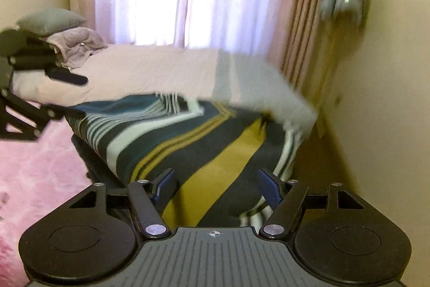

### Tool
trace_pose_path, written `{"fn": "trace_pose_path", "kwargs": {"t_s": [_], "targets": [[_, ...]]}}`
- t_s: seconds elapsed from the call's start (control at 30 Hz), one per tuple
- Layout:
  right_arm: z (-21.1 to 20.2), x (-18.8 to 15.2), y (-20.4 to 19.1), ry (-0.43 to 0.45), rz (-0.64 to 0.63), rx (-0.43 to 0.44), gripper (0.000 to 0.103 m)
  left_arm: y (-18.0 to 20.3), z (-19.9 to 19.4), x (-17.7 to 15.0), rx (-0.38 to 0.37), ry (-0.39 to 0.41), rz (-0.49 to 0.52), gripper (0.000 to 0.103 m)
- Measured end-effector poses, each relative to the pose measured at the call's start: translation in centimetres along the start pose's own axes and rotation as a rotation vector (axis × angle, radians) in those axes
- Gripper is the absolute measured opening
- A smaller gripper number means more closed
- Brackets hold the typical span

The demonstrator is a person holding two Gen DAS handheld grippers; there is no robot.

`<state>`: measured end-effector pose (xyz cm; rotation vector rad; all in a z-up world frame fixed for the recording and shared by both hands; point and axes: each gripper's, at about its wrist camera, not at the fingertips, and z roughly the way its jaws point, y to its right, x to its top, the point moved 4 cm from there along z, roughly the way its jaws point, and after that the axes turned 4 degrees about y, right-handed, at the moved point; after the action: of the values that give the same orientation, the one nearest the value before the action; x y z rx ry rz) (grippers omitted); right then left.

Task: Fold clothes
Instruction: 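Lay the sweater on top of the stack and open both grippers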

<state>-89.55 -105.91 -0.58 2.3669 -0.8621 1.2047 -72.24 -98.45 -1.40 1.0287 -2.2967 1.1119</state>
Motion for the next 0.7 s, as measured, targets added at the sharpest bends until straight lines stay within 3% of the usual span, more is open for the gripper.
{"fn": "trace_pose_path", "kwargs": {"t_s": [0.07, 0.2, 0.57, 0.7], "targets": [[0.6, -1.5, 0.2, -0.039, 0.065, 0.029, 0.07, 0.8, 0.6, -1.0, -0.025, -0.043, 0.008, 0.031], [0.0, -3.5, -0.9, -0.066, 0.078, 0.048, 0.07, 1.8, 0.2, -2.6, -0.039, -0.072, 0.03, 0.031], [-2.9, -0.4, 0.3, 0.031, 0.165, -0.021, 0.071, -1.3, -2.8, -0.6, 0.04, -0.012, -0.058, 0.032], [-2.7, -0.7, -0.1, 0.014, 0.184, -0.017, 0.071, -1.1, -2.6, -0.1, 0.034, -0.02, -0.107, 0.033]]}}
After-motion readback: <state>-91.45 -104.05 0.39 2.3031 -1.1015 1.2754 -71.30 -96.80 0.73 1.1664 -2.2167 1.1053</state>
